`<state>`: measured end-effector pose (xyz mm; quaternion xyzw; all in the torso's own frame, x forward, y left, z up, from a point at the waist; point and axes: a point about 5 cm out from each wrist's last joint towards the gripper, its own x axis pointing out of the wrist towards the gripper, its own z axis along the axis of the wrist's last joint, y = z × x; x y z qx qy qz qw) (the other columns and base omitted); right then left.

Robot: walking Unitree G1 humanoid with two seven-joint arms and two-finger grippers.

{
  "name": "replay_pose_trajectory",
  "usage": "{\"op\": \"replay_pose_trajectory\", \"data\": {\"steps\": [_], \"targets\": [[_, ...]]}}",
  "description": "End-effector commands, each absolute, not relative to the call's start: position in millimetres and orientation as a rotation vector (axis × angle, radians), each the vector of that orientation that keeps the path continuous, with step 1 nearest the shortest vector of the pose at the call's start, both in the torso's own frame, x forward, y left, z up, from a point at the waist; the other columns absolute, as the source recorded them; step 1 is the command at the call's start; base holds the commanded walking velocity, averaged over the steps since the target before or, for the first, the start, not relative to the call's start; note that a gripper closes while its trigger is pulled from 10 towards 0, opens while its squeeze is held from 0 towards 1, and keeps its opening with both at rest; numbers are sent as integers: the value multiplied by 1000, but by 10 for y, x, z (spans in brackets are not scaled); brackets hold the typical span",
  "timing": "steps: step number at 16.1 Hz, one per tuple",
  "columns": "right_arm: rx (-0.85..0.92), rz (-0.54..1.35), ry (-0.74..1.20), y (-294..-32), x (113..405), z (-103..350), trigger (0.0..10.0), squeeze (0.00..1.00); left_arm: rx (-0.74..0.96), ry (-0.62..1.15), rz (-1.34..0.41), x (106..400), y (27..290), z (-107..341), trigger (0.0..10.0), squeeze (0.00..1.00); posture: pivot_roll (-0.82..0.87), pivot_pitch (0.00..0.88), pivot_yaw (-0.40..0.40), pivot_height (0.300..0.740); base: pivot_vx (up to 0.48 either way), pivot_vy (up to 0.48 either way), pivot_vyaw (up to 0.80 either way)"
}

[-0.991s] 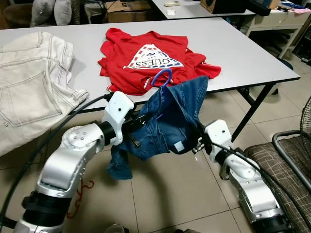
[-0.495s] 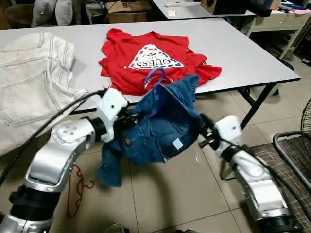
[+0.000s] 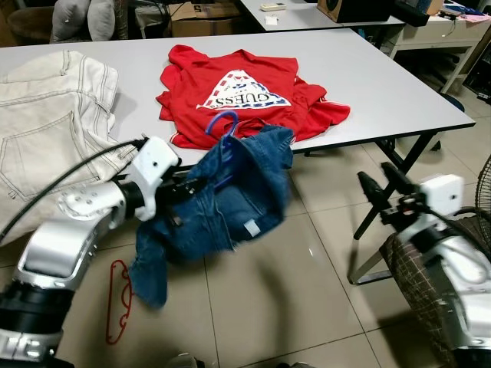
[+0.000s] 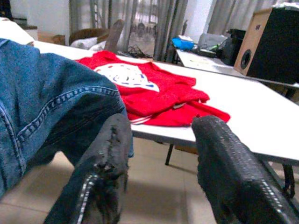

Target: Hang hanger

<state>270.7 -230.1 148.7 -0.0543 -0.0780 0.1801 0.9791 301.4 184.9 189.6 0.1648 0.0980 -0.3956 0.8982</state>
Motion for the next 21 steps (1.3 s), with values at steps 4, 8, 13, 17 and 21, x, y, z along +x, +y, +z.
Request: {"op": "replay_pose_trajectory", "data": {"steps": [4, 8, 13, 17, 21], "targets": [[-86, 692, -166, -2149, 2579, 1700, 10000, 1000, 380, 165, -947, 2972, 1750, 1970, 0, 0, 18, 59, -4, 740, 0, 0, 0], [-222, 976, 3, -2164, 2605, 1969, 10000, 455, 448, 193, -1143, 2872, 1616, 1920, 0, 0, 11, 40, -10, 740, 0, 0, 0], [-243, 1155, 94, -1995, 2647, 2143, 10000, 0, 555, 201, -1248, 2848, 1466, 1892, 0, 0, 9, 30, -18, 740, 0, 0, 0], [-217, 1224, 142, -1752, 2673, 2038, 10000, 0, 617, 122, -1293, 2818, 1268, 1946, 0, 0, 9, 28, -18, 740, 0, 0, 0], [-242, 1208, 154, -1691, 2741, 2020, 10000, 0, 660, 91, -1349, 2757, 1162, 1972, 0, 0, 13, 31, -19, 740, 0, 0, 0]]}}
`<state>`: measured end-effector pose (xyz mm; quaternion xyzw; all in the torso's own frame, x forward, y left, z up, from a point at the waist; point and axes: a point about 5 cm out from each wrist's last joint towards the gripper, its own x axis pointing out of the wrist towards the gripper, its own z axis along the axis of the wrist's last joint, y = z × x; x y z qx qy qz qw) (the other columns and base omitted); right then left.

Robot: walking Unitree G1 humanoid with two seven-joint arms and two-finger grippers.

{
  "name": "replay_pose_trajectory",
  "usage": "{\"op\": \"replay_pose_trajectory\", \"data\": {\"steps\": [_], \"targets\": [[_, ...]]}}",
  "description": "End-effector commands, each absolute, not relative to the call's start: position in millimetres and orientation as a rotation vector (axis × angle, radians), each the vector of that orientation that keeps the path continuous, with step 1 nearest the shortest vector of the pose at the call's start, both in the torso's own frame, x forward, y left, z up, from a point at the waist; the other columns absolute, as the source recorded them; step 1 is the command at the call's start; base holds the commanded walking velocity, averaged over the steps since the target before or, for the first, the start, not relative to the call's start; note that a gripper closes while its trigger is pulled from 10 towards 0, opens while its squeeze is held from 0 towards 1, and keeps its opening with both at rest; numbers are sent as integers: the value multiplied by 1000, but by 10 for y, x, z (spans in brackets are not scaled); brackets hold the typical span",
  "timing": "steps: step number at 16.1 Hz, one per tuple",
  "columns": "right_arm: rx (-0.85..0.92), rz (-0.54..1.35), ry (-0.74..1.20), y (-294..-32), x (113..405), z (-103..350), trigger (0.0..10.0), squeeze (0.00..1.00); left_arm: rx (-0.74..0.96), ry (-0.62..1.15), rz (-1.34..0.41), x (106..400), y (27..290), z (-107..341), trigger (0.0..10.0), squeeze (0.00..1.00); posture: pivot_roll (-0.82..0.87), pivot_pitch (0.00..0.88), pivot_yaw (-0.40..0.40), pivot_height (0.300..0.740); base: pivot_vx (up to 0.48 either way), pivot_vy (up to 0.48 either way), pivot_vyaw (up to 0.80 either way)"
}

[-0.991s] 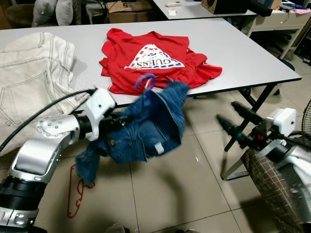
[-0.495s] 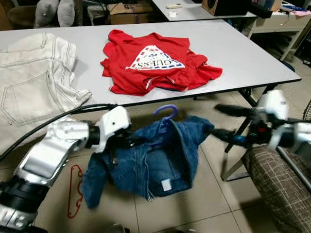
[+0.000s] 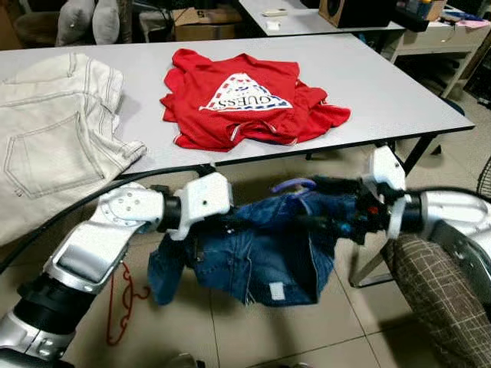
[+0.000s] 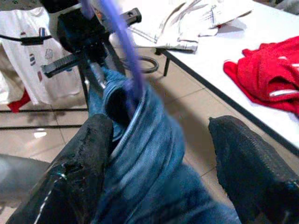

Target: Hang hanger

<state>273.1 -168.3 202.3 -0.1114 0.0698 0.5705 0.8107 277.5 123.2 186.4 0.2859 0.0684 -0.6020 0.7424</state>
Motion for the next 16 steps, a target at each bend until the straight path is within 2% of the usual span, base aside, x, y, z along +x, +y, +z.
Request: {"op": "replay_pose_trajectory", "data": {"steps": [1, 3, 4, 5, 6, 7, 8, 9, 10, 16], "targets": [[-265, 1216, 155, -1682, 2749, 2017, 10000, 0, 664, 92, -1358, 2750, 1153, 1971, 0, 0, 14, 32, -20, 740, 0, 0, 0], [-326, 1243, 156, -1662, 2754, 2000, 9961, 0, 659, 91, -1385, 2729, 1132, 1980, 0, 0, 14, 32, -20, 740, 0, 0, 0], [-365, 1261, 167, -1655, 2748, 1976, 9216, 0, 654, 89, -1391, 2724, 1125, 1988, 0, 0, 13, 31, -21, 740, 0, 0, 0], [-394, 1272, 183, -1653, 2744, 1946, 6941, 0, 656, 87, -1393, 2725, 1122, 1992, 0, 0, 13, 32, -21, 740, 0, 0, 0], [-397, 1269, 184, -1652, 2755, 1935, 6824, 0, 659, 85, -1394, 2727, 1118, 1995, 0, 0, 12, 31, -23, 740, 0, 0, 0], [-393, 1265, 179, -1643, 2775, 1944, 5059, 0, 663, 83, -1399, 2724, 1110, 2003, 0, 0, 12, 31, -23, 740, 0, 0, 0], [-393, 1265, 179, -1643, 2775, 1944, 5059, 0, 663, 83, -1399, 2724, 1110, 2003, 0, 0, 12, 31, -23, 740, 0, 0, 0], [-407, 1265, 175, -1634, 2800, 1949, 588, 0, 665, 76, -1414, 2706, 1085, 2020, 0, 0, 11, 32, -25, 740, 0, 0, 0], [-425, 1274, 173, -1618, 2826, 1951, 0, 0, 669, 68, -1433, 2691, 1054, 2035, 0, 0, 12, 33, -27, 740, 0, 0, 0], [-429, 1335, 197, -1552, 2820, 1926, 0, 0, 712, 68, -1454, 2691, 1028, 2054, 0, 0, 15, 34, -30, 740, 0, 0, 0]]}}
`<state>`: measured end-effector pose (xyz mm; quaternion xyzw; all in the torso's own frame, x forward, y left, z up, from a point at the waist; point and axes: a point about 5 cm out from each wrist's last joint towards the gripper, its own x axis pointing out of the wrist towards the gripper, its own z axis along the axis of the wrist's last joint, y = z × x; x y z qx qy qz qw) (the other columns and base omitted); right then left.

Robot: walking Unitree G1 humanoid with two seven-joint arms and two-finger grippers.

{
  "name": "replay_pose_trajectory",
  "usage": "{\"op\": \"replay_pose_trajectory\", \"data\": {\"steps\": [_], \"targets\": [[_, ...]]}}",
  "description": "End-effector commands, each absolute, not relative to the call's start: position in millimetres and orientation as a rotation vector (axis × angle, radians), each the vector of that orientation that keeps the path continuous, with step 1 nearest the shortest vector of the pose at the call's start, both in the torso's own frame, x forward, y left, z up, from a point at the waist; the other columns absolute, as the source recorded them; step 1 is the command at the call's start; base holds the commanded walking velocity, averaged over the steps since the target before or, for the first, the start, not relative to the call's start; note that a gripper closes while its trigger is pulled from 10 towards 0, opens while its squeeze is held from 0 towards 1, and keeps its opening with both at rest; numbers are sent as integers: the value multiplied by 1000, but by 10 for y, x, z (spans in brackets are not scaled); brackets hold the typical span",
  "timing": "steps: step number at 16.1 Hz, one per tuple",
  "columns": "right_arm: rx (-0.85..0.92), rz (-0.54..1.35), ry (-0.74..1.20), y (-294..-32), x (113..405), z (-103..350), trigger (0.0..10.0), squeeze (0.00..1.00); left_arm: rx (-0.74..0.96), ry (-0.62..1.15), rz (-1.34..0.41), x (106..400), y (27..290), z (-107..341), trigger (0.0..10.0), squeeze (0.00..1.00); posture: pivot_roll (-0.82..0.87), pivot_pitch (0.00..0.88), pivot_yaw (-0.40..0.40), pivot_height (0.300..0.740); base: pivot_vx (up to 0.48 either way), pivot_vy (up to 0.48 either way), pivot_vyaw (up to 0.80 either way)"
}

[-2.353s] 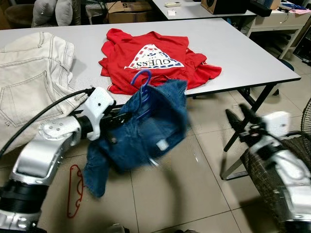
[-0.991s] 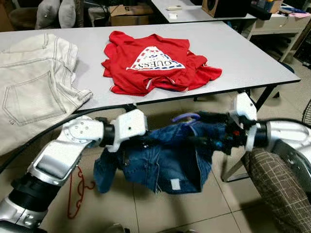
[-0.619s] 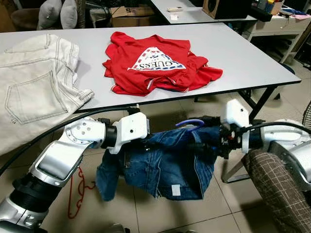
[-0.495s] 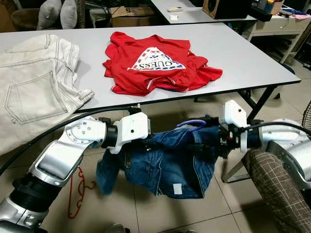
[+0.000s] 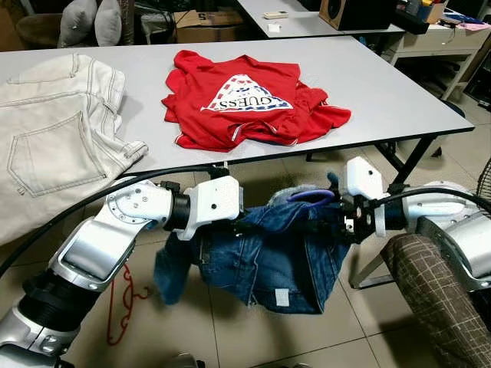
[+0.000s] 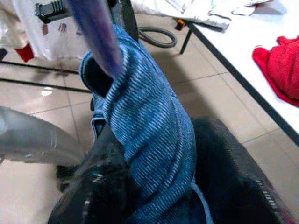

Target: Hang hanger

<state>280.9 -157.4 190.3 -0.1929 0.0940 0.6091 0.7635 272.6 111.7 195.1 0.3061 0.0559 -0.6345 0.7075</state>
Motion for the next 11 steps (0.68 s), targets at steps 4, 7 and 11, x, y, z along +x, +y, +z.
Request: {"op": "replay_pose_trajectory", "data": {"steps": [4, 7, 11], "targets": [[-419, 1343, 212, -1537, 2817, 1887, 0, 0, 724, 64, -1460, 2701, 1019, 2070, 0, 0, 16, 37, -29, 740, 0, 0, 0], [-416, 1338, 209, -1539, 2826, 1891, 0, 0, 728, 60, -1453, 2715, 1024, 2074, 0, 0, 17, 36, -28, 740, 0, 0, 0], [-408, 1338, 191, -1544, 2827, 1931, 0, 0, 724, 51, -1414, 2775, 1056, 2068, 0, 0, 11, 36, -27, 740, 0, 0, 0]]}}
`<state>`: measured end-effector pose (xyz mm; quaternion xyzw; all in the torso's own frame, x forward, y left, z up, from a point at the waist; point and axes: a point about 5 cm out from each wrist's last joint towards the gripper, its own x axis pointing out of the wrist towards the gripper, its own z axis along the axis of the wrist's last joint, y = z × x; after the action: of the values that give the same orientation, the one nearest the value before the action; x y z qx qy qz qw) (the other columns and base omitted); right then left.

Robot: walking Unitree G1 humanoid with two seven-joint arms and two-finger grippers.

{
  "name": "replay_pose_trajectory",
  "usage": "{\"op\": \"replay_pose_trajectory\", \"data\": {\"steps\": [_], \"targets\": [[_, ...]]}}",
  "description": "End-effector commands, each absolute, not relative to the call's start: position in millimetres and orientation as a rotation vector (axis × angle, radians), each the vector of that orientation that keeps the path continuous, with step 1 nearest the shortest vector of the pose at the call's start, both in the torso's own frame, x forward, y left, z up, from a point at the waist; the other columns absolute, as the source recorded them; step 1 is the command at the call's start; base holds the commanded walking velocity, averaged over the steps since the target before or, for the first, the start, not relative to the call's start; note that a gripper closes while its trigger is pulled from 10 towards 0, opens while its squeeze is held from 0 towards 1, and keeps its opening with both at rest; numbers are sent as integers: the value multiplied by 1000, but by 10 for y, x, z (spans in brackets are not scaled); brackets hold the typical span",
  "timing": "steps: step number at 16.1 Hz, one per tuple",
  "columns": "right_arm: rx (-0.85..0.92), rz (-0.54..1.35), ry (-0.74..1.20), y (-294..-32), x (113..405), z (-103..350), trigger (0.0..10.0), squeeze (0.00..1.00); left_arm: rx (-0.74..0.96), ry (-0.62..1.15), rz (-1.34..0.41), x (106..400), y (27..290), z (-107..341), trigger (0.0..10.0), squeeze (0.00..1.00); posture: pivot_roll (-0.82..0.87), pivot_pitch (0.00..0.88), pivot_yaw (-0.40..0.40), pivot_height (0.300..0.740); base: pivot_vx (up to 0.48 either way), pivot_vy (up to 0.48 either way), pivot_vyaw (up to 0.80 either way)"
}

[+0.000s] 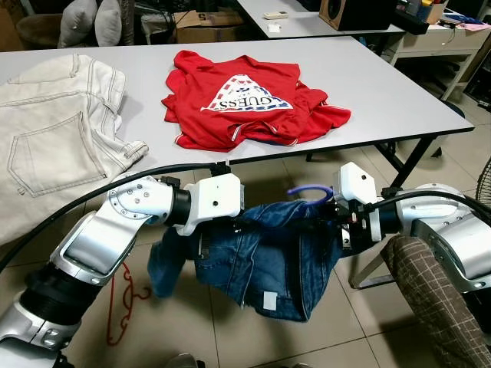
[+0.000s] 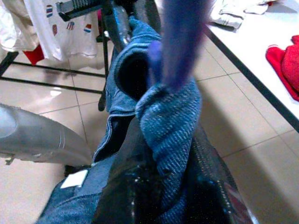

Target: Hang hanger

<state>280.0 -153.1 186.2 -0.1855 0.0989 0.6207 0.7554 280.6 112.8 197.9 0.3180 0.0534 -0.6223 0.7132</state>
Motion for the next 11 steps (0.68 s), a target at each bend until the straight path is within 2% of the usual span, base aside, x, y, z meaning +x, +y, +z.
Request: {"op": "replay_pose_trajectory", "data": {"steps": [1, 4, 5, 6, 7, 11], "targets": [[-407, 1341, 188, -1552, 2823, 1945, 0, 0, 700, 40, -1403, 2801, 1067, 2078, 0, 0, 11, 37, -28, 740, 0, 0, 0], [-404, 1358, 182, -1548, 2803, 1969, 0, 0, 626, -1, -1399, 2854, 1068, 2106, 0, 0, 6, 39, -33, 740, 0, 0, 0], [-403, 1363, 183, -1545, 2794, 1967, 0, 0, 591, -26, -1371, 2898, 1059, 2129, 10000, 0, 4, 39, -35, 740, 0, 0, 0], [-402, 1364, 183, -1543, 2787, 1964, 0, 0, 545, -23, -1402, 2892, 1067, 2149, 10000, 949, 2, 39, -34, 740, 0, 0, 0], [-401, 1365, 184, -1542, 2782, 1962, 0, 0, 532, -22, -1415, 2887, 1075, 2157, 10000, 1000, 2, 39, -34, 740, 0, 0, 0], [-394, 1369, 196, -1564, 2735, 1939, 0, 0, 461, -74, -1418, 2905, 1147, 2249, 10000, 1000, 5, 40, -36, 740, 0, 0, 0]]}}
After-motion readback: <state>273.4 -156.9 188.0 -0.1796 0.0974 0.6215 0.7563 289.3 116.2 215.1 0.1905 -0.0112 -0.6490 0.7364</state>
